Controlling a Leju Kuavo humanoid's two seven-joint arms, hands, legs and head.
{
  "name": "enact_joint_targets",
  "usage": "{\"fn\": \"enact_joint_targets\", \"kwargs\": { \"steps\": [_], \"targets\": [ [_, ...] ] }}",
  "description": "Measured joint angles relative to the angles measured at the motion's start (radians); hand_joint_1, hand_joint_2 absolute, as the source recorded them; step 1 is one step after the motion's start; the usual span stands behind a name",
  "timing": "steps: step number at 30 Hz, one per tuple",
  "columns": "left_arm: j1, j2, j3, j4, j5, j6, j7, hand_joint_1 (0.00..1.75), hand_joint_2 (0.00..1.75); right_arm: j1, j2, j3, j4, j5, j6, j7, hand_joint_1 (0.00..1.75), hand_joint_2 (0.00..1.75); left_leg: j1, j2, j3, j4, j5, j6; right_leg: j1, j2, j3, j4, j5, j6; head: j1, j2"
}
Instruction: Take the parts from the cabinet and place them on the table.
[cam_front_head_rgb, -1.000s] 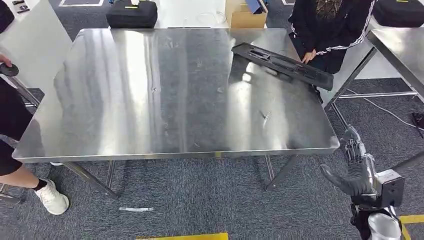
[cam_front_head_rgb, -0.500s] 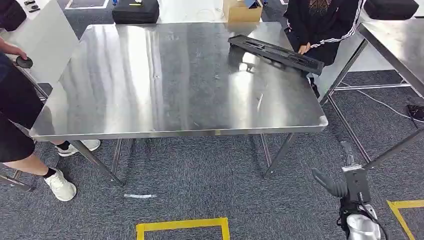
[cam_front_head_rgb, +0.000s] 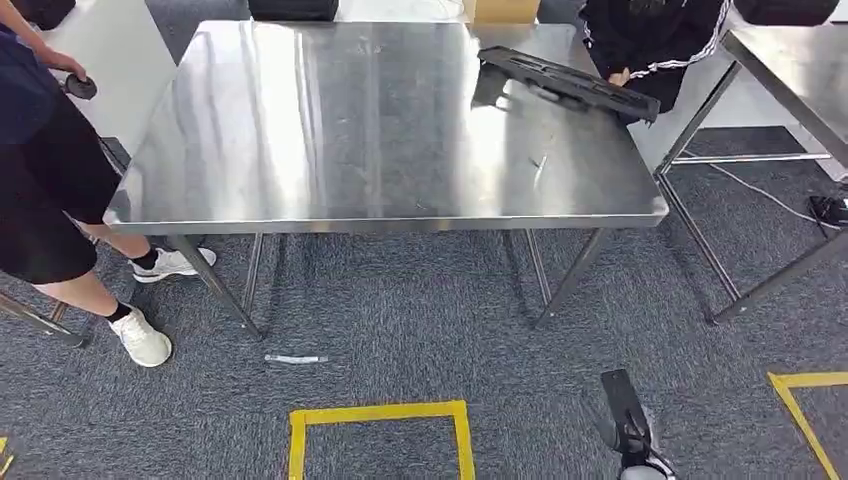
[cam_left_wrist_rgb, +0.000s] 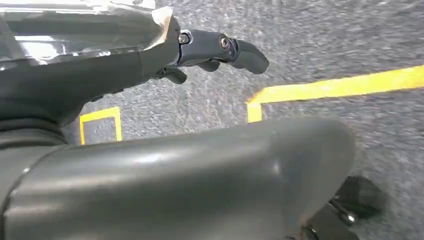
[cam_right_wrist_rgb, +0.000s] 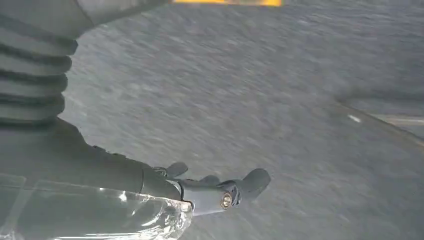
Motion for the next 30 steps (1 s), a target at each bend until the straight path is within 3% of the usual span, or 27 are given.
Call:
{"fn": "enact_joint_targets", "kwargs": {
  "steps": [1,2,3,4,5,6,7,8,9,10,11,12,13,14,15,16,17,18,20,21,23,25,26,27,28,29,30],
  "targets": [
    [-0.001,-0.001,0.000,0.000,-0.002,0.000,0.000,0.00,0.00,-0.006,0.002,0.003,0.013,0.011,0.002,0.016,0.00,0.00,0.000,0.002,-0.007,0.000,0.012,-0.005,0.006,0.000,0.079,-0.107,-0.027,-0.016,-0.001,0.000],
    [-0.001,-0.003,0.000,0.000,-0.011,-0.001,0.001,0.00,0.00,-0.011,0.003,0.008,0.021,0.033,0.010,0.050,0.00,0.00,-0.002,0.005,-0.014,0.000,0.022,-0.012,0.018,0.000,0.131,-0.193,-0.056,-0.028,0.000,0.000],
    [-0.001,-0.003,0.000,0.000,-0.019,-0.002,0.003,0.00,0.00,-0.012,0.006,0.016,0.034,0.062,0.024,0.093,0.00,0.00,0.002,0.010,-0.012,-0.010,0.038,-0.019,0.019,0.001,0.113,-0.189,-0.055,-0.031,-0.005,0.000],
    [-0.001,-0.002,0.000,0.000,-0.023,-0.002,0.004,0.00,0.00,-0.007,0.010,0.027,0.050,0.088,0.036,0.133,0.00,0.00,0.006,0.010,-0.011,-0.014,0.049,-0.024,0.024,0.002,0.109,-0.192,-0.048,-0.036,0.002,0.000],
    [0.000,-0.002,-0.001,0.000,-0.031,-0.003,0.006,0.00,0.00,0.004,0.016,0.041,0.064,0.113,0.047,0.170,0.00,0.00,0.006,0.008,-0.011,-0.024,0.064,-0.033,0.026,0.002,0.103,-0.195,-0.036,-0.045,0.000,0.000],
    [0.002,0.000,-0.001,0.000,-0.031,-0.003,0.009,0.00,0.00,0.017,0.026,0.052,0.079,0.126,0.055,0.200,0.00,0.00,0.005,0.006,-0.021,-0.023,0.062,-0.038,0.004,0.000,0.102,-0.210,-0.015,-0.055,0.001,0.000],
    [0.003,0.002,-0.001,0.000,-0.032,-0.003,0.010,0.00,0.00,0.030,0.040,0.060,0.091,0.136,0.062,0.222,0.00,0.00,0.006,0.003,-0.030,-0.007,0.017,-0.045,0.005,-0.006,0.093,-0.208,-0.004,-0.060,0.000,0.000],
    [0.005,0.003,-0.001,0.000,-0.032,-0.004,0.013,0.00,0.00,0.040,0.047,0.066,0.096,0.144,0.068,0.233,0.00,0.00,0.008,0.000,-0.039,0.032,-0.046,-0.048,0.004,-0.005,0.078,-0.207,0.006,-0.073,-0.002,0.000],
    [0.006,0.005,0.000,0.000,-0.031,-0.003,0.015,0.00,0.00,0.052,0.062,0.077,0.104,0.150,0.068,0.245,0.00,0.00,0.009,0.000,-0.054,0.118,-0.129,-0.055,0.004,-0.005,0.065,-0.204,0.020,-0.076,-0.008,0.000],
    [0.005,0.006,0.000,0.000,-0.031,-0.003,0.015,0.00,0.00,0.059,0.072,0.083,0.113,0.153,0.068,0.253,0.00,0.00,0.009,0.000,-0.068,0.201,-0.176,-0.061,0.004,-0.005,0.049,-0.203,0.033,-0.076,-0.007,0.000],
    [0.004,0.008,0.000,0.000,-0.031,-0.002,0.015,0.00,0.00,0.063,0.079,0.087,0.119,0.157,0.068,0.259,0.00,0.00,0.010,0.000,-0.074,0.265,-0.187,-0.065,0.004,-0.007,0.034,-0.201,0.045,-0.073,-0.008,0.000],
    [0.004,0.008,0.000,0.000,-0.031,-0.002,0.015,0.00,0.00,0.066,0.082,0.091,0.124,0.159,0.069,0.267,0.00,0.00,0.013,0.000,-0.068,0.300,-0.165,-0.069,0.003,-0.009,0.018,-0.197,0.056,-0.070,-0.008,0.000],
    [0.005,0.009,0.000,0.000,-0.031,-0.002,0.015,0.00,0.00,0.067,0.084,0.094,0.128,0.166,0.071,0.281,0.00,0.00,0.017,0.000,-0.048,0.299,-0.128,-0.072,0.001,-0.009,0.001,-0.193,0.065,-0.065,-0.008,0.000],
    [0.004,0.010,0.000,0.000,-0.030,-0.001,0.016,0.00,0.00,0.069,0.087,0.102,0.132,0.183,0.074,0.303,0.00,0.00,0.024,0.000,0.005,0.253,-0.083,-0.076,-0.002,-0.010,-0.022,-0.183,0.076,-0.059,-0.008,0.000],
    [0.003,0.010,0.000,0.000,-0.031,0.000,0.018,0.00,0.00,0.071,0.087,0.110,0.135,0.208,0.076,0.327,0.00,0.00,0.031,0.000,0.066,0.181,-0.075,-0.081,-0.006,-0.009,-0.039,-0.173,0.081,-0.051,-0.008,0.000],
    [0.001,0.009,-0.001,0.000,-0.032,0.000,0.019,0.00,0.00,0.073,0.086,0.123,0.137,0.239,0.077,0.358,0.00,0.00,0.038,-0.002,0.139,0.086,-0.113,-0.088,-0.002,-0.008,-0.052,-0.159,0.087,-0.042,-0.009,0.000],
    [-0.002,0.007,-0.001,0.000,-0.033,0.000,0.022,0.00,0.00,0.080,0.084,0.134,0.138,0.258,0.077,0.382,0.00,0.00,0.028,-0.007,0.187,0.010,-0.147,-0.088,0.000,-0.008,-0.066,-0.151,0.090,-0.037,-0.013,0.000],
    [-0.004,0.006,-0.001,0.000,-0.035,0.001,0.023,0.00,0.00,0.086,0.085,0.146,0.141,0.268,0.077,0.400,0.00,0.00,0.025,-0.012,0.194,-0.015,-0.164,-0.068,0.002,-0.009,-0.069,-0.147,0.097,-0.027,-0.005,0.000],
    [-0.001,0.006,-0.001,0.000,-0.039,0.001,0.026,0.00,0.00,0.106,0.087,0.152,0.149,0.261,0.077,0.421,0.00,0.00,0.010,-0.011,0.184,-0.011,-0.152,-0.048,0.001,-0.010,-0.070,-0.155,0.119,-0.009,-0.004,0.000],
    [0.002,0.005,-0.001,0.000,-0.039,0.002,0.029,0.00,0.00,0.120,0.087,0.152,0.156,0.258,0.077,0.425,0.00,0.00,0.012,-0.004,0.165,-0.020,-0.138,-0.027,-0.004,-0.010,-0.077,-0.154,0.124,0.000,-0.007,0.000],
    [0.001,0.006,-0.001,0.000,-0.039,0.003,0.031,0.00,0.00,0.139,0.093,0.156,0.162,0.256,0.077,0.428,0.00,0.00,0.010,0.000,0.144,-0.019,-0.112,0.000,-0.010,-0.007,-0.112,-0.086,0.029,-0.019,-0.001,0.000],
    [0.001,0.007,-0.001,0.000,-0.039,0.002,0.032,0.00,0.00,0.144,0.092,0.157,0.165,0.256,0.077,0.429,0.00,0.00,0.005,0.005,0.111,-0.018,-0.086,0.004,-0.008,-0.005,-0.150,0.065,-0.073,-0.028,0.000,0.000],
    [0.001,0.007,-0.001,0.000,-0.040,0.001,0.032,0.00,0.00,0.144,0.092,0.157,0.167,0.256,0.077,0.430,0.00,0.00,0.002,0.008,0.094,-0.017,-0.073,0.004,-0.007,-0.002,-0.158,0.131,-0.094,-0.024,0.000,0.000],
    [0.002,0.006,-0.001,0.000,-0.041,0.001,0.032,0.00,0.00,0.145,0.090,0.157,0.168,0.256,0.079,0.433,0.00,0.00,0.000,0.011,0.077,-0.017,-0.060,0.005,-0.006,-0.002,-0.149,0.167,-0.090,-0.016,-0.001,0.000],
    [0.002,0.006,-0.001,0.000,-0.042,0.000,0.032,0.00,0.00,0.148,0.090,0.157,0.170,0.256,0.081,0.438,0.00,0.00,-0.002,0.013,0.060,-0.017,-0.046,0.004,-0.005,-0.002,-0.118,0.156,-0.063,-0.004,-0.001,0.000],
    [0.002,0.006,-0.002,0.000,-0.047,-0.002,0.032,0.00,0.00,0.152,0.091,0.157,0.170,0.251,0.080,0.439,0.00,0.00,-0.002,0.013,0.045,-0.017,-0.033,0.002,-0.004,-0.002,-0.070,0.106,-0.030,0.006,-0.001,0.000],
    [0.001,0.006,-0.002,0.000,-0.051,-0.002,0.032,0.00,0.00,0.156,0.090,0.157,0.170,0.246,0.078,0.438,0.00,0.00,-0.002,0.012,0.032,-0.017,-0.021,0.000,-0.001,-0.002,-0.008,0.030,-0.008,0.008,-0.001,0.000]
  ]
}}
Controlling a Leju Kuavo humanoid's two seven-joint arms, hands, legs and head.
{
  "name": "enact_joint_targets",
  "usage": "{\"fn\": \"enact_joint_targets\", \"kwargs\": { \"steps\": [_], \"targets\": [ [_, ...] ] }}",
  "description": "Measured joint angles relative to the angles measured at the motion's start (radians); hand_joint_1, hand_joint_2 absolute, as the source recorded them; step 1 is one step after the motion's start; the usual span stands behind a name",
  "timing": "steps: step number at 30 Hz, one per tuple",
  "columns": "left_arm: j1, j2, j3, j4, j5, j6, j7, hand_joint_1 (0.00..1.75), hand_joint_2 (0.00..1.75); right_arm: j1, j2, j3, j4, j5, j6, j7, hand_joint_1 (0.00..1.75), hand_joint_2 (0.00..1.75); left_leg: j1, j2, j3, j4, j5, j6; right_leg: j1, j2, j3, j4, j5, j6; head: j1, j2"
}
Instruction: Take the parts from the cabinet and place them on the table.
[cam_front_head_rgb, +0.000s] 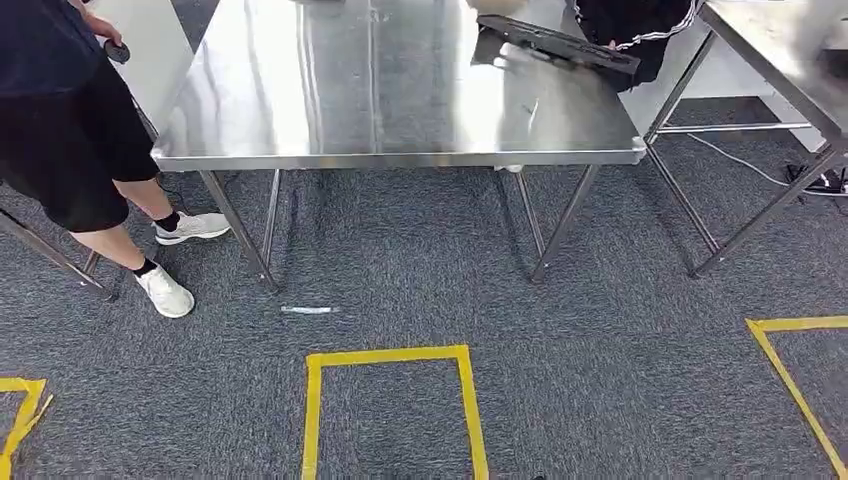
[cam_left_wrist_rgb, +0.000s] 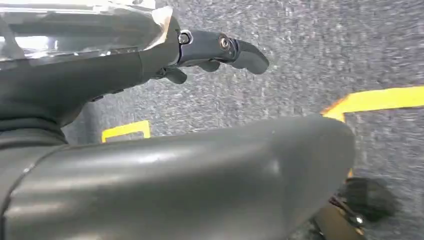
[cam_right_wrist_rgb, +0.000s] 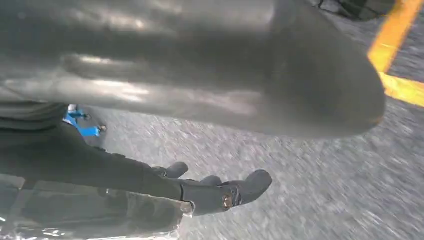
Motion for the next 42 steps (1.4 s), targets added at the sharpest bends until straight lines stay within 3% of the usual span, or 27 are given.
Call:
{"fn": "enact_joint_targets", "kwargs": {
  "steps": [1,2,3,6,7,8,10,11,12,14,15,16,17,19,22,25,26,27,29,30,31,33,36,37,39,40,42],
  "targets": [
    [-0.001,0.000,-0.002,0.000,-0.001,0.000,0.000,0.00,0.00,0.002,0.000,0.000,0.000,-0.006,-0.003,-0.005,0.00,0.00,0.000,-0.001,-0.007,0.000,0.012,-0.004,0.003,0.000,0.074,-0.096,-0.005,-0.009,0.000,0.000],
    [-0.001,-0.002,-0.004,0.000,-0.002,0.000,0.002,0.00,0.00,0.002,-0.003,-0.001,0.000,-0.013,-0.007,-0.013,0.00,0.00,-0.002,-0.002,-0.011,0.002,0.022,-0.011,0.013,0.000,0.153,-0.211,-0.043,-0.030,0.000,0.000],
    [-0.001,-0.004,-0.006,0.000,-0.006,-0.002,0.002,0.00,0.00,0.002,-0.002,-0.001,0.000,-0.016,-0.011,-0.021,0.00,0.00,-0.002,0.003,-0.014,0.000,0.033,-0.018,0.019,0.000,0.173,-0.262,-0.061,-0.040,-0.001,0.000],
    [0.000,-0.005,-0.014,0.000,-0.013,-0.005,0.002,0.00,0.00,0.016,0.001,-0.004,0.001,-0.030,-0.019,-0.035,0.00,0.00,0.001,0.005,-0.014,-0.019,0.072,-0.039,0.024,0.002,0.145,-0.252,-0.032,-0.062,-0.001,0.000],
    [0.001,-0.003,-0.014,0.000,-0.016,-0.005,0.002,0.00,0.00,0.019,0.006,-0.006,0.003,-0.033,-0.020,-0.036,0.00,0.00,0.006,-0.002,-0.028,-0.006,0.045,-0.042,0.001,-0.003,0.135,-0.256,-0.015,-0.070,-0.001,0.000],
    [0.002,-0.003,-0.015,0.000,-0.019,-0.006,0.002,0.00,0.00,0.023,0.006,-0.009,0.004,-0.034,-0.022,-0.039,0.00,0.00,0.006,-0.005,-0.039,0.036,-0.033,-0.044,0.006,-0.003,0.118,-0.256,0.000,-0.084,-0.005,0.000],
    [0.002,-0.002,-0.019,0.000,-0.021,-0.006,0.002,0.00,0.00,0.029,0.009,-0.011,0.004,-0.038,-0.024,-0.045,0.00,0.00,0.009,-0.011,-0.061,0.177,-0.166,-0.054,0.007,-0.006,0.087,-0.255,0.028,-0.091,-0.009,0.000],
    [0.002,-0.002,-0.023,0.000,-0.023,-0.008,0.001,0.00,0.00,0.032,0.009,-0.013,0.005,-0.041,-0.025,-0.050,0.00,0.00,0.011,-0.012,-0.069,0.252,-0.195,-0.059,0.009,-0.008,0.069,-0.253,0.042,-0.090,-0.010,0.000],
    [0.002,-0.001,-0.026,0.000,-0.023,-0.010,0.002,0.00,0.00,0.035,0.009,-0.015,0.005,-0.043,-0.027,-0.054,0.00,0.00,0.013,-0.012,-0.067,0.299,-0.185,-0.063,0.009,-0.010,0.059,-0.249,0.054,-0.087,-0.009,0.000],
    [0.002,-0.001,-0.028,0.000,-0.026,-0.011,0.002,0.00,0.00,0.038,0.009,-0.023,0.005,-0.045,-0.031,-0.055,0.00,0.00,0.024,-0.012,-0.020,0.291,-0.104,-0.072,0.005,-0.012,0.014,-0.230,0.074,-0.076,-0.010,0.000],
    [0.001,0.000,-0.029,0.000,-0.027,-0.011,0.001,0.00,0.00,0.040,0.009,-0.026,0.006,-0.045,-0.031,-0.055,0.00,0.00,0.030,-0.012,0.034,0.231,-0.075,-0.076,0.001,-0.012,-0.009,-0.216,0.082,-0.071,-0.010,0.000],
    [0.000,-0.001,-0.029,0.000,-0.027,-0.011,0.002,0.00,0.00,0.040,0.008,-0.027,0.006,-0.046,-0.032,-0.055,0.00,0.00,0.038,-0.012,0.111,0.134,-0.084,-0.082,-0.001,-0.011,-0.030,-0.196,0.086,-0.064,-0.011,0.000],
    [-0.003,-0.002,-0.031,0.000,-0.028,-0.012,0.001,0.00,0.00,0.041,0.006,-0.028,0.006,-0.047,-0.032,-0.055,0.00,0.00,0.036,-0.015,0.173,0.041,-0.134,-0.090,0.005,-0.010,-0.050,-0.178,0.089,-0.058,-0.013,0.000],
    [-0.005,-0.002,-0.031,0.000,-0.030,-0.012,0.001,0.00,0.00,0.038,0.008,-0.029,0.006,-0.047,-0.034,-0.058,0.00,0.00,0.026,-0.020,0.165,0.001,-0.159,-0.066,0.005,-0.011,-0.067,-0.166,0.105,-0.038,-0.010,0.000],
    [0.000,-0.001,-0.032,0.000,-0.031,-0.012,0.002,0.00,0.00,0.051,0.008,-0.036,0.008,-0.053,-0.041,-0.071,0.00,0.00,0.019,-0.010,0.141,-0.004,-0.125,-0.021,-0.005,-0.009,-0.084,-0.169,0.120,-0.021,-0.009,0.000],
    [-0.001,0.001,-0.032,0.000,-0.032,-0.011,0.003,0.00,0.00,0.056,0.013,-0.040,0.010,-0.055,-0.046,-0.078,0.00,0.00,0.015,-0.008,0.093,-0.004,-0.083,-0.003,-0.005,-0.004,-0.135,-0.014,-0.046,-0.050,-0.001,0.000],
    [-0.001,0.001,-0.034,0.000,-0.032,-0.012,0.002,0.00,0.00,0.055,0.011,-0.045,0.010,-0.054,-0.049,-0.081,0.00,0.00,0.013,-0.005,0.072,-0.003,-0.068,-0.004,-0.004,-0.001,-0.148,0.067,-0.087,-0.049,-0.001,0.000],
    [-0.001,0.000,-0.034,0.000,-0.032,-0.012,0.002,0.00,0.00,0.055,0.010,-0.049,0.010,-0.054,-0.053,-0.082,0.00,0.00,0.012,-0.003,0.061,-0.002,-0.053,-0.005,-0.004,0.000,-0.148,0.120,-0.096,-0.040,0.000,0.000],
    [0.000,0.000,-0.037,0.000,-0.032,-0.012,0.001,0.00,0.00,0.056,0.009,-0.052,0.010,-0.052,-0.054,-0.084,0.00,0.00,0.013,-0.001,0.023,0.000,-0.025,-0.009,-0.004,0.001,-0.097,0.119,-0.047,-0.013,0.000,0.000],
    [0.000,0.000,-0.037,0.000,-0.032,-0.012,0.001,0.00,0.00,0.056,0.008,-0.053,0.010,-0.052,-0.054,-0.084,0.00,0.00,0.015,0.000,0.005,0.000,-0.010,-0.014,-0.005,0.001,-0.039,0.054,-0.015,-0.002,0.000,0.000],
    [-0.001,0.000,-0.038,0.000,-0.032,-0.012,0.000,0.00,0.00,0.054,0.008,-0.053,0.010,-0.052,-0.055,-0.084,0.00,0.00,0.015,-0.001,-0.007,0.000,0.003,-0.019,-0.006,0.001,0.030,-0.033,-0.005,-0.001,-0.001,0.000],
    [-0.002,-0.001,-0.040,0.000,-0.032,-0.012,0.000,0.00,0.00,0.046,0.006,-0.053,0.010,-0.051,-0.055,-0.085,0.00,0.00,0.011,-0.001,-0.017,0.002,0.024,-0.033,0.007,0.004,0.182,-0.250,-0.061,-0.025,0.000,0.000],
    [-0.002,-0.002,-0.042,0.000,-0.032,-0.012,0.000,0.00,0.00,0.046,0.006,-0.055,0.010,-0.051,-0.057,-0.085,0.00,0.00,0.013,0.003,-0.013,-0.016,0.065,-0.053,0.015,0.005,0.155,-0.237,-0.051,-0.044,-0.005,0.000],
    [0.000,-0.001,-0.042,0.000,-0.032,-0.012,0.000,0.00,0.00,0.047,0.008,-0.055,0.011,-0.051,-0.058,-0.086,0.00,0.00,0.016,0.001,-0.021,-0.018,0.059,-0.060,-0.002,0.002,0.142,-0.242,-0.034,-0.056,-0.008,0.000],
    [0.002,-0.001,-0.042,0.000,-0.032,-0.012,-0.003,0.00,0.00,0.051,0.008,-0.057,0.011,-0.051,-0.059,-0.087,0.00,0.00,0.019,-0.003,-0.049,0.056,-0.068,-0.061,-0.002,-0.004,0.115,-0.240,-0.008,-0.081,-0.012,0.000],
    [0.003,-0.001,-0.043,0.000,-0.032,-0.012,-0.003,0.00,0.00,0.051,0.008,-0.057,0.011,-0.051,-0.060,-0.089,0.00,0.00,0.019,-0.005,-0.063,0.130,-0.138,-0.063,0.001,-0.005,0.100,-0.240,0.006,-0.086,-0.013,0.000],
    [0.002,-0.001,-0.043,0.000,-0.032,-0.012,-0.005,0.00,0.00,0.051,0.010,-0.058,0.011,-0.051,-0.060,-0.091,0.00,0.00,0.019,-0.009,-0.082,0.275,-0.196,-0.069,0.007,-0.008,0.065,-0.235,0.032,-0.088,-0.013,0.000]
  ]
}}
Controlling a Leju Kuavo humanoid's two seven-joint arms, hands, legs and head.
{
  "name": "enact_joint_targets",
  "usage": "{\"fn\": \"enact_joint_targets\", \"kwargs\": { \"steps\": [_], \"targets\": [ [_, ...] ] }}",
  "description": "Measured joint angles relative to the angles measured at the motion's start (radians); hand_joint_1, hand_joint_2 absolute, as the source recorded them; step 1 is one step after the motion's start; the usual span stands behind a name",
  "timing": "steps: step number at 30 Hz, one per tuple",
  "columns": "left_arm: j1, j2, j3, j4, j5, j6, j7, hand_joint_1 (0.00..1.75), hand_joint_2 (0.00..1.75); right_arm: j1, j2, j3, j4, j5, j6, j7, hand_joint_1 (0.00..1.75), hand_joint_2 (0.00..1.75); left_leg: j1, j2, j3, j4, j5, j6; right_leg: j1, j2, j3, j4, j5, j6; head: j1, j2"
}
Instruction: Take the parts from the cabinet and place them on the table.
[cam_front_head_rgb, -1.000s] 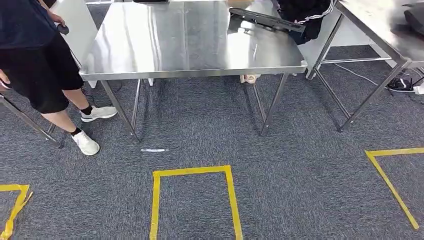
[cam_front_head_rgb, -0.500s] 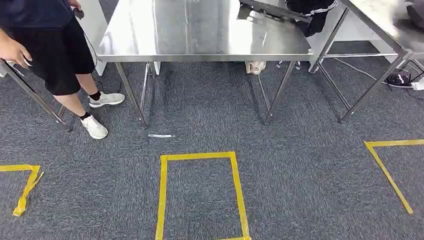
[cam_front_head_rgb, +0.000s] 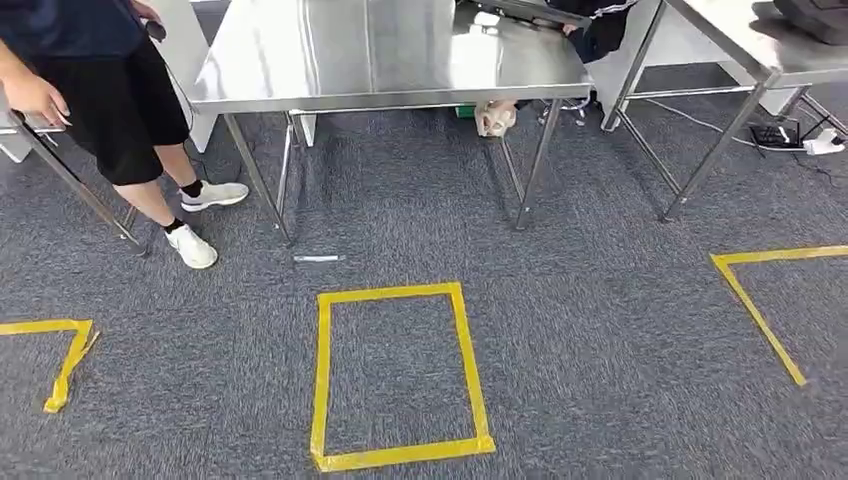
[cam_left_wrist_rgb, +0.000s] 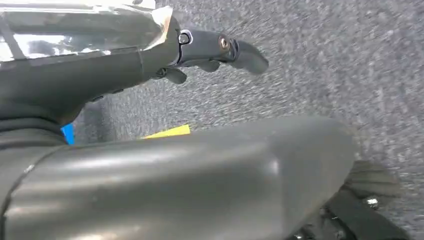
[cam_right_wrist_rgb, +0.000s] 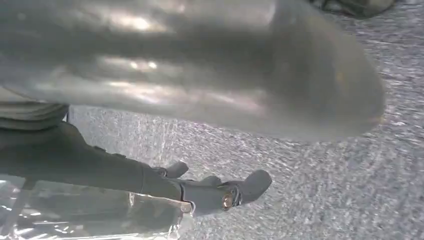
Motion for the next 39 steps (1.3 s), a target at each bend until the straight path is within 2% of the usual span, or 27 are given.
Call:
{"fn": "enact_joint_targets", "kwargs": {
  "steps": [2,3,4,6,7,9,10,11,12,14,16,17,19,20,21,22,25,26,28,30,31,33,34,35,36,37,39],
  "targets": [
    [0.000,0.000,-0.002,0.000,0.000,0.000,-0.001,0.00,0.00,0.000,0.000,-0.001,0.000,0.000,0.000,-0.002,0.00,0.00,0.001,0.000,0.031,0.031,0.064,-0.001,0.002,-0.002,-0.036,0.011,0.022,0.004,0.000,0.000],
    [0.000,0.000,-0.003,0.000,-0.003,0.003,-0.007,0.00,0.00,0.001,0.000,-0.002,0.000,0.000,-0.001,-0.002,0.00,0.00,0.002,0.000,0.068,-0.003,0.101,-0.001,0.001,0.000,-0.053,0.019,0.027,0.008,0.000,0.000],
    [-0.001,0.000,-0.005,0.000,-0.008,0.012,-0.015,0.00,0.00,0.002,0.000,-0.004,0.000,-0.003,-0.001,-0.002,0.00,0.00,0.003,-0.005,0.135,-0.082,0.125,0.001,0.001,0.008,-0.074,0.030,0.036,0.016,0.000,0.000],
    [-0.001,0.000,-0.009,0.000,-0.010,0.026,-0.019,0.00,0.00,0.001,0.000,-0.011,0.000,-0.010,-0.002,-0.003,0.00,0.00,0.007,-0.064,0.271,-0.263,0.063,0.007,0.008,0.015,-0.106,0.055,0.042,0.026,0.000,0.000],
    [-0.001,0.000,-0.010,0.000,-0.011,0.032,-0.019,0.00,0.00,-0.001,0.000,-0.014,0.000,-0.010,-0.003,-0.005,0.00,0.00,0.004,-0.058,0.282,-0.288,0.038,0.008,0.009,0.018,-0.107,0.059,0.049,0.034,0.005,0.000],
    [-0.001,0.000,-0.010,0.000,-0.011,0.036,-0.019,0.00,0.00,-0.003,0.000,-0.020,0.000,-0.010,-0.006,-0.005,0.00,0.00,-0.006,-0.040,0.266,-0.290,0.041,0.023,0.004,0.034,-0.118,0.056,0.070,0.048,0.006,0.000],
    [0.002,-0.002,-0.010,0.000,-0.010,0.036,-0.018,0.00,0.00,0.002,-0.003,-0.022,0.000,-0.009,-0.006,-0.005,0.00,0.00,-0.001,-0.029,0.261,-0.298,0.052,0.038,0.011,0.042,-0.134,0.056,0.077,0.056,0.005,0.000],
    [0.001,-0.003,-0.010,0.000,-0.011,0.038,-0.018,0.00,0.00,0.006,-0.002,-0.024,0.000,-0.007,-0.006,-0.005,0.00,0.00,0.000,-0.017,0.257,-0.300,0.060,0.045,0.000,0.038,-0.143,0.073,0.064,0.053,0.003,0.000],
    [0.001,-0.003,-0.010,0.000,-0.010,0.042,-0.018,0.00,0.00,0.010,0.000,-0.025,0.000,-0.004,-0.006,-0.005,0.00,0.00,0.000,-0.010,0.245,-0.300,0.068,0.055,0.000,0.031,-0.166,0.125,0.023,0.049,0.017,0.000],
    [0.002,-0.003,-0.010,0.000,-0.010,0.043,-0.018,0.00,0.00,0.009,0.001,-0.026,0.000,0.001,-0.006,-0.005,0.00,0.00,-0.002,0.015,0.228,-0.299,0.080,0.056,-0.005,0.028,-0.228,0.284,-0.057,0.047,0.019,0.000],
    [0.003,-0.003,-0.010,0.000,-0.009,0.046,-0.018,0.00,0.00,0.011,0.001,-0.026,0.000,0.005,-0.006,-0.005,0.00,0.00,-0.002,0.037,0.216,-0.298,0.089,0.053,-0.008,0.025,-0.245,0.371,-0.088,0.062,0.019,0.000],
    [0.003,-0.003,-0.010,0.000,-0.008,0.047,-0.018,0.00,0.00,0.013,0.000,-0.026,0.001,0.005,-0.006,-0.005,0.00,0.00,0.000,0.047,0.213,-0.297,0.092,0.050,-0.011,0.022,-0.218,0.344,-0.079,0.071,0.019,0.000],
    [0.002,-0.005,-0.010,0.000,-0.008,0.050,-0.018,0.00,0.00,0.012,0.000,-0.027,0.001,0.008,-0.004,-0.004,0.00,0.00,0.004,0.065,0.213,-0.297,0.095,0.044,-0.019,0.002,-0.106,0.179,-0.031,0.096,0.019,0.000],
    [0.001,-0.005,-0.010,0.000,-0.007,0.051,-0.018,0.00,0.00,0.010,0.000,-0.027,0.001,0.011,-0.004,-0.003,0.00,0.00,0.003,0.074,0.222,-0.296,0.096,0.037,-0.023,-0.036,-0.035,0.065,-0.004,0.106,0.020,0.000],
    [0.000,-0.005,-0.010,0.000,-0.007,0.051,-0.018,0.00,0.00,0.004,0.002,-0.027,0.001,0.011,-0.003,-0.003,0.00,0.00,-0.004,0.081,0.218,-0.293,0.096,0.029,-0.012,-0.046,-0.026,0.039,-0.015,0.097,0.024,0.000],
    [0.000,-0.005,-0.010,0.000,-0.007,0.051,-0.019,0.00,0.00,0.005,0.001,-0.027,0.001,0.012,-0.003,-0.003,0.00,0.00,-0.006,0.087,0.216,-0.292,0.099,0.022,-0.007,-0.032,-0.028,0.039,-0.006,0.080,0.019,0.000],
    [-0.002,-0.007,-0.010,0.000,-0.006,0.051,-0.019,0.00,0.00,0.012,0.002,-0.027,0.001,0.014,-0.002,-0.002,0.00,0.00,-0.003,0.102,0.218,-0.295,0.104,0.007,-0.008,-0.013,-0.050,0.046,-0.002,0.057,0.018,0.000],
    [-0.003,-0.007,-0.010,0.000,-0.006,0.051,-0.019,0.00,0.00,0.013,0.002,-0.027,0.001,0.014,-0.002,-0.002,0.00,0.00,0.003,0.068,0.212,-0.282,0.088,-0.003,-0.024,-0.005,-0.042,0.042,0.004,0.045,0.018,0.000],
    [-0.003,-0.007,-0.010,0.000,-0.006,0.052,-0.019,0.00,0.00,0.006,0.001,-0.027,0.001,0.016,-0.002,-0.001,0.00,0.00,0.002,0.011,0.161,-0.168,0.010,0.000,-0.018,0.007,-0.050,0.042,0.011,0.021,0.013,0.000],
    [0.001,-0.007,-0.010,0.000,-0.006,0.053,-0.019,0.00,0.00,0.005,0.004,-0.027,0.001,0.016,0.000,-0.001,0.00,0.00,0.001,-0.002,0.082,0.000,-0.058,0.002,-0.010,0.025,-0.060,0.043,0.016,0.013,0.011,0.000],
    [0.003,-0.007,-0.010,0.000,-0.006,0.053,-0.019,0.00,0.00,0.007,0.004,-0.027,0.001,0.016,0.000,-0.001,0.00,0.00,0.001,-0.003,0.065,0.035,-0.060,0.003,-0.007,0.035,-0.062,0.043,0.018,0.011,0.011,0.000],
    [0.004,-0.006,-0.010,0.000,-0.004,0.053,-0.019,0.00,0.00,0.012,0.004,-0.028,0.002,0.016,0.001,-0.001,0.00,0.00,0.001,-0.005,0.099,-0.036,0.003,0.009,-0.005,0.058,-0.064,0.046,0.021,0.015,0.011,0.000],
    [0.003,-0.005,-0.010,0.000,-0.004,0.053,-0.019,0.00,0.00,0.012,0.004,-0.028,0.002,0.016,0.001,-0.001,0.00,0.00,0.001,-0.012,0.141,-0.118,0.048,0.013,-0.005,0.071,-0.064,0.049,0.022,0.017,0.011,0.000],
    [0.003,-0.005,-0.010,0.000,-0.004,0.053,-0.019,0.00,0.00,0.010,0.005,-0.028,0.002,0.016,0.001,-0.001,0.00,0.00,0.002,-0.038,0.187,-0.207,0.086,0.017,-0.005,0.084,-0.067,0.055,0.023,0.018,0.011,0.000],
    [0.003,-0.003,-0.010,0.000,-0.004,0.053,-0.019,0.00,0.00,0.008,0.007,-0.028,0.002,0.016,0.001,-0.001,0.00,0.00,0.003,-0.085,0.203,-0.251,0.079,0.021,-0.001,0.091,-0.073,0.062,0.023,0.021,0.011,0.000],
    [0.002,-0.003,-0.010,0.000,-0.004,0.053,-0.019,0.00,0.00,0.004,0.006,-0.028,0.001,0.016,0.001,-0.001,0.00,0.00,0.005,-0.076,0.201,-0.264,0.075,0.017,0.007,0.103,-0.083,0.071,0.022,0.025,0.013,0.000],
    [0.002,-0.004,-0.010,0.000,-0.006,0.053,-0.017,0.00,0.00,0.007,0.006,-0.029,0.001,0.016,0.001,-0.001,0.00,0.00,-0.008,-0.056,0.199,-0.263,0.078,0.028,-0.004,0.121,-0.097,0.064,0.032,0.041,0.011,0.000]
  ]
}}
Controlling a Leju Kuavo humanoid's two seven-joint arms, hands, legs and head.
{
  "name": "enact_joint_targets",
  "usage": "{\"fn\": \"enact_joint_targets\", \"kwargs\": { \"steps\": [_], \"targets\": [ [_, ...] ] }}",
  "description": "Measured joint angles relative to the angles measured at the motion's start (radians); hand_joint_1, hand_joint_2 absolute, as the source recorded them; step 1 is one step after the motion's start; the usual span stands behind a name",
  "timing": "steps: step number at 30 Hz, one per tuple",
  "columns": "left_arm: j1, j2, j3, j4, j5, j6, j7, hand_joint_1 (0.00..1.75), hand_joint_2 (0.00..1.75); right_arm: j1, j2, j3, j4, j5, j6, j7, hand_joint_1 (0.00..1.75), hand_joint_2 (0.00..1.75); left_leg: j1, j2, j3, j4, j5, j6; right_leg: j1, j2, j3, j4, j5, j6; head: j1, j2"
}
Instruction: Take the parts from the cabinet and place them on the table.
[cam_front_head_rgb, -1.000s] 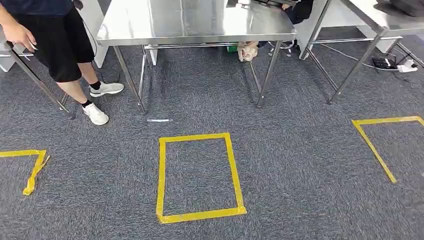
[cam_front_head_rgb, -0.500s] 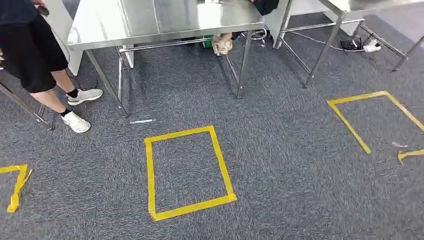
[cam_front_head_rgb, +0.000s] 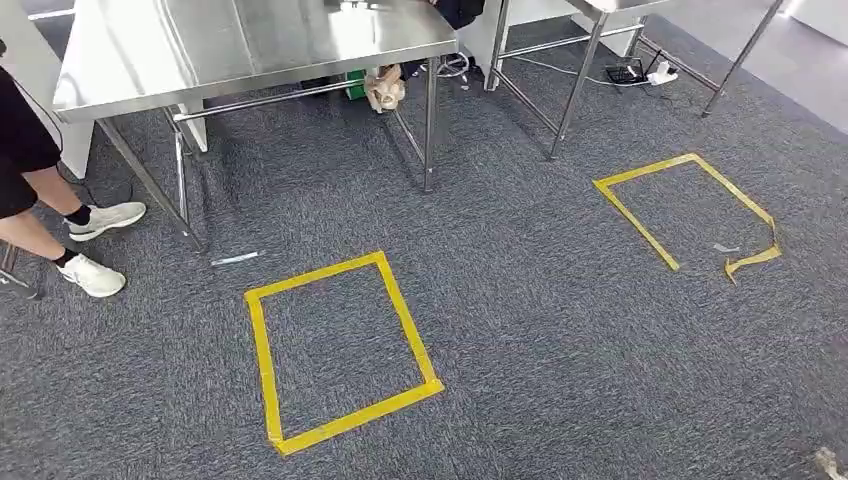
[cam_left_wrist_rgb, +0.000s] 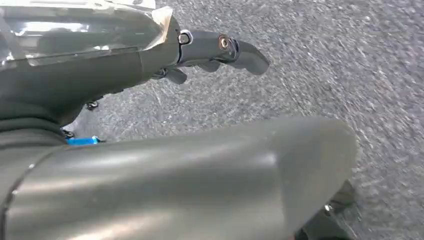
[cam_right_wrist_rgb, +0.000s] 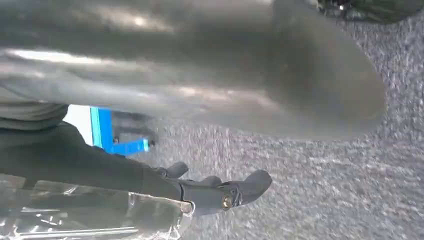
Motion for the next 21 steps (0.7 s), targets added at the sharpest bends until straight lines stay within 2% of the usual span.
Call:
{"fn": "enact_joint_targets", "kwargs": {
  "steps": [1,2,3,4,6,7,8,9,10,11,12,13,14,16,17,18,19,20,21],
  "targets": [
    [0.000,0.000,0.000,0.000,0.000,0.000,0.001,0.00,0.00,0.004,0.000,-0.001,0.000,-0.002,0.000,0.000,0.00,0.00,0.001,0.011,0.000,-0.004,0.005,0.008,0.000,0.011,-0.010,-0.002,0.004,0.007,0.001,0.000],
    [-0.001,-0.002,0.000,0.000,-0.001,-0.002,0.001,0.00,0.00,0.006,-0.002,-0.004,0.000,-0.003,0.000,0.000,0.00,0.00,0.011,0.028,-0.001,-0.011,0.016,0.018,0.001,0.001,-0.014,0.010,0.002,0.009,0.000,0.000],
    [-0.003,0.000,0.000,0.000,-0.001,-0.002,0.001,0.00,0.00,0.007,0.002,-0.006,0.001,-0.003,0.000,0.000,0.00,0.00,0.009,0.034,0.002,-0.013,0.018,0.024,0.004,-0.046,-0.029,0.038,-0.020,0.007,0.006,0.000],
    [-0.002,0.000,0.000,0.000,-0.002,-0.003,0.001,0.00,0.00,0.005,0.001,-0.009,0.000,-0.003,0.000,0.000,0.00,0.00,0.008,0.051,-0.002,-0.013,0.021,0.027,0.004,-0.076,-0.064,0.106,-0.062,0.003,0.015,0.000],
    [0.003,-0.002,0.000,0.000,-0.002,-0.002,0.001,0.00,0.00,0.002,0.000,-0.013,0.000,-0.003,0.000,0.000,0.00,0.00,0.005,0.081,-0.007,-0.012,0.022,0.028,0.000,-0.094,-0.132,0.260,-0.127,0.003,0.015,0.000],
    [0.004,-0.001,0.000,0.000,-0.002,-0.002,0.002,0.00,0.00,0.004,0.001,-0.014,0.001,-0.003,0.000,0.000,0.00,0.00,0.005,0.096,-0.009,-0.012,0.022,0.028,-0.003,-0.097,-0.155,0.318,-0.142,0.009,0.017,0.000],
    [0.003,-0.001,0.000,0.000,-0.002,-0.002,0.002,0.00,0.00,0.007,0.000,-0.014,0.001,-0.004,0.000,0.000,0.00,0.00,0.006,0.108,-0.009,-0.012,0.021,0.027,-0.007,-0.100,-0.150,0.315,-0.136,0.018,0.015,0.000],
    [0.002,-0.002,0.000,0.000,-0.002,-0.002,0.002,0.00,0.00,0.010,0.000,-0.014,0.001,-0.005,0.000,0.000,0.00,0.00,0.008,0.120,-0.007,-0.012,0.021,0.026,-0.011,-0.104,-0.116,0.262,-0.113,0.031,0.016,0.000],
    [0.001,-0.002,0.000,0.000,-0.003,-0.002,0.002,0.00,0.00,0.010,-0.001,-0.014,0.001,-0.006,0.000,0.000,0.00,0.00,0.010,0.130,-0.005,-0.012,0.019,0.023,-0.013,-0.114,-0.069,0.176,-0.081,0.043,0.016,0.000],
    [0.000,-0.002,0.000,0.000,-0.003,-0.003,0.002,0.00,0.00,0.009,-0.002,-0.015,0.001,-0.006,0.000,-0.001,0.00,0.00,0.012,0.141,-0.002,-0.012,0.017,0.017,-0.016,-0.136,-0.012,0.073,-0.049,0.053,0.016,0.000],
    [0.000,-0.001,0.000,0.000,-0.003,-0.002,0.002,0.00,0.00,0.006,-0.001,-0.015,0.001,-0.006,0.000,-0.001,0.00,0.00,0.006,0.149,0.001,-0.011,0.014,0.009,-0.015,-0.192,0.028,-0.003,-0.034,0.050,0.020,0.000],
    [0.000,-0.002,0.000,0.000,-0.003,-0.003,0.001,0.00,0.00,0.003,-0.002,-0.015,0.001,-0.006,0.003,-0.002,0.00,0.00,0.000,0.160,0.004,-0.009,0.009,-0.001,-0.003,-0.181,0.030,-0.001,-0.025,0.037,0.020,0.000],
    [0.000,-0.001,0.000,0.000,-0.004,-0.002,0.001,0.00,0.00,0.003,-0.001,-0.015,0.001,-0.006,0.003,-0.003,0.00,0.00,0.000,0.165,0.005,-0.010,0.010,-0.006,-0.003,-0.171,0.026,0.002,-0.025,0.029,0.013,0.000],
    [-0.004,-0.001,0.000,0.000,-0.004,-0.003,-0.001,0.00,0.00,0.008,-0.001,-0.016,0.001,-0.006,0.004,-0.003,0.00,0.00,0.002,0.183,0.014,-0.019,0.013,-0.017,0.001,-0.153,0.010,0.002,-0.023,0.017,0.011,0.000],
    [-0.005,-0.002,-0.001,0.000,-0.005,-0.003,-0.002,0.00,0.00,0.008,-0.002,-0.016,0.001,-0.006,0.004,-0.003,0.00,0.00,0.004,0.183,0.013,-0.018,0.006,-0.025,-0.011,-0.140,0.024,-0.004,-0.018,0.006,0.012,0.000],
    [-0.006,-0.001,-0.002,0.000,-0.008,-0.003,-0.002,0.00,0.00,0.010,0.001,-0.016,0.001,-0.007,0.004,-0.003,0.00,0.00,0.009,0.132,0.003,0.004,-0.014,-0.030,-0.019,-0.130,0.023,-0.006,-0.017,0.000,0.008,0.000],
    [-0.006,-0.001,-0.002,0.000,-0.012,-0.004,-0.002,0.00,0.00,0.009,-0.001,-0.017,0.001,-0.007,0.004,-0.004,0.00,0.00,0.010,0.092,-0.021,0.062,-0.054,-0.028,-0.019,-0.122,0.022,-0.005,-0.014,-0.013,0.002,0.000],
    [-0.004,-0.001,-0.002,0.000,-0.013,-0.004,0.002,0.00,0.00,0.006,0.001,-0.017,0.001,-0.007,0.005,-0.004,0.00,0.00,0.010,0.071,-0.056,0.141,-0.095,-0.027,-0.016,-0.112,0.020,-0.005,-0.013,-0.022,0.002,0.000],
    [-0.001,0.000,-0.002,0.000,-0.013,-0.005,0.006,0.00,0.00,0.004,0.002,-0.017,0.001,-0.007,0.006,-0.004,0.00,0.00,0.009,0.060,-0.093,0.217,-0.128,-0.026,-0.014,-0.099,0.018,-0.005,-0.013,-0.022,0.000,0.000]
  ]
}}
